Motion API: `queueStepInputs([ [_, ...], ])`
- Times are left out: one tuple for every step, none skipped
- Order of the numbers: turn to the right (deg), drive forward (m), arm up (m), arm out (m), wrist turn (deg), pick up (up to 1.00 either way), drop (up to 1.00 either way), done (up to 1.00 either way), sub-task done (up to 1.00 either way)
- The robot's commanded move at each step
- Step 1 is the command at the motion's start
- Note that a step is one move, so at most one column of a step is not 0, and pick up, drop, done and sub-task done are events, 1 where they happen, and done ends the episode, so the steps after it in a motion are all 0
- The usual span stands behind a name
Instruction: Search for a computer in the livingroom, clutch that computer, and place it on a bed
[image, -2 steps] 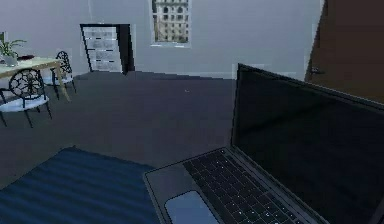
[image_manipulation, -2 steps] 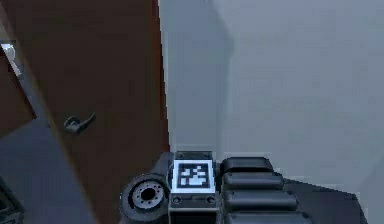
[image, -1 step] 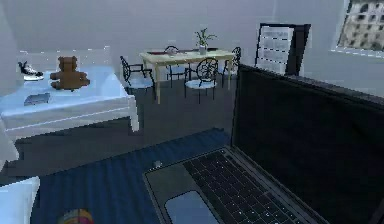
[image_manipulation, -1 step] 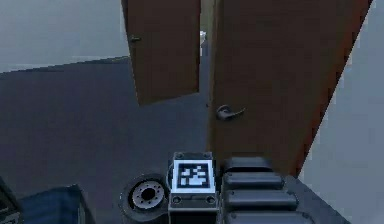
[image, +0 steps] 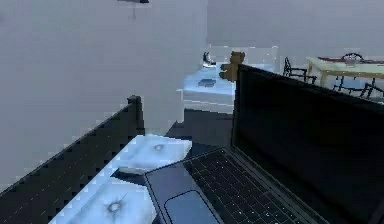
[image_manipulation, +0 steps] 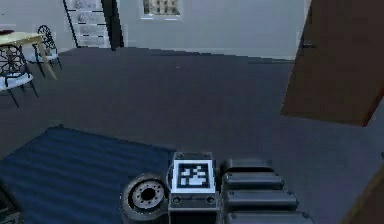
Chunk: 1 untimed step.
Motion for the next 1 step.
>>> queueStepInputs([
  [-45.0, 0.00, 0.00, 0.00, 0.0, 0.00, 0.00, 0.00, 0.00],
])
